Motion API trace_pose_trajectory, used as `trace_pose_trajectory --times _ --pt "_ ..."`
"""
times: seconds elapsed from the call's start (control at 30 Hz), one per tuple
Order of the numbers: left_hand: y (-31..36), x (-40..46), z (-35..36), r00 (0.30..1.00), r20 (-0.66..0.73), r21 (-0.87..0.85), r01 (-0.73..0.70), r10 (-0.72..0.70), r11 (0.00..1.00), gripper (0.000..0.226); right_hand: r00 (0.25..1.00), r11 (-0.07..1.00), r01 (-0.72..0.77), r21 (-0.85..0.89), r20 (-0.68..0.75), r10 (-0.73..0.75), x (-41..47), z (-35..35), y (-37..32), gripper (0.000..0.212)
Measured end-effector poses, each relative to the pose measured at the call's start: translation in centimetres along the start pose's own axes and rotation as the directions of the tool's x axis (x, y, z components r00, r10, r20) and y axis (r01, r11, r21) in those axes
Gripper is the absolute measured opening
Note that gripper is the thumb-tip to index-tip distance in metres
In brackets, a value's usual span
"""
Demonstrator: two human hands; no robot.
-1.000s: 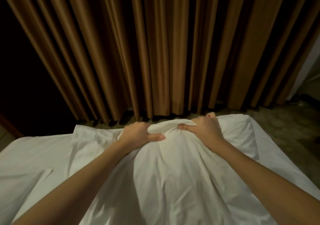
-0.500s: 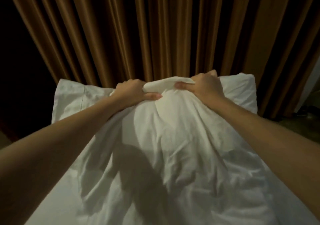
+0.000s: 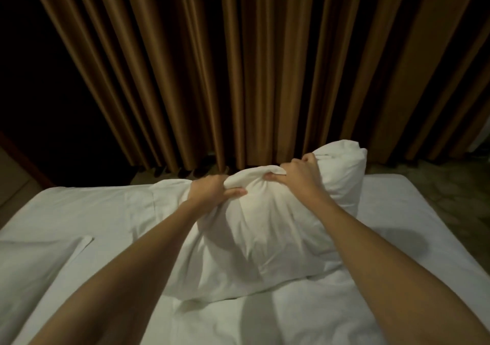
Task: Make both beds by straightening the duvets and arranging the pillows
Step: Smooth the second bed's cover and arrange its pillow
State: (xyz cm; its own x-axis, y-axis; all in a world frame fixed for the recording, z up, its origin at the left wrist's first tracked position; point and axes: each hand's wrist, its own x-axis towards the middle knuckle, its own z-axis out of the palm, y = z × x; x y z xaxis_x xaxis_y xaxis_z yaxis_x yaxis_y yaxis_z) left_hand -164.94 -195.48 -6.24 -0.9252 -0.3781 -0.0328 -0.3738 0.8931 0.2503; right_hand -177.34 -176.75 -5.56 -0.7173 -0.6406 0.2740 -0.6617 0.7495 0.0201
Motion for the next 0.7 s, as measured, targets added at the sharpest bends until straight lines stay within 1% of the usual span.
trace_pose_trajectory --times 0.17,0.23,0.33,0.43,0.5,0.6,0.7 --pt "0.8 -0.8 -0.9 0.999 0.019 -0.032 -0.049 0.049 0.998 0.056 0.998 0.999 -0.016 0.034 -0.055 0.018 -1.1 -0.6 0.5 0.065" --pt "1.3 -2.1 -0.9 0.998 0.006 -0.024 -0.061 0.061 0.998 0.058 0.996 0.999 -0.015 0.038 -0.090 0.018 -2.6 -0.7 0.8 0.067" --pt "1.6 -4.7 -0.5 0.995 -0.046 -0.007 -0.086 0.086 0.996 0.056 0.976 0.995 0.005 0.101 -0.215 0.017 -5.1 -0.9 0.7 0.083" --pt "2.1 -8.2 0.2 0.993 -0.069 0.057 -0.091 0.095 0.994 0.059 0.927 0.989 0.047 0.142 -0.375 0.010 -8.3 -0.8 0.2 0.084" --pt "2.3 -10.9 1.0 0.992 -0.089 0.084 -0.087 0.094 0.993 0.066 0.905 0.988 0.089 0.123 -0.424 -0.029 -10.9 -1.0 -0.3 0.085" --pt "2.3 -14.9 2.4 0.978 -0.164 0.107 -0.110 0.127 0.988 0.079 0.861 0.988 0.139 0.061 -0.500 -0.090 -14.9 -1.3 -1.2 0.078" --pt "2.3 -18.8 4.0 0.970 -0.198 0.120 -0.122 0.144 0.985 0.088 0.850 0.985 0.168 0.034 -0.511 -0.127 -18.9 -1.4 -2.1 0.062"
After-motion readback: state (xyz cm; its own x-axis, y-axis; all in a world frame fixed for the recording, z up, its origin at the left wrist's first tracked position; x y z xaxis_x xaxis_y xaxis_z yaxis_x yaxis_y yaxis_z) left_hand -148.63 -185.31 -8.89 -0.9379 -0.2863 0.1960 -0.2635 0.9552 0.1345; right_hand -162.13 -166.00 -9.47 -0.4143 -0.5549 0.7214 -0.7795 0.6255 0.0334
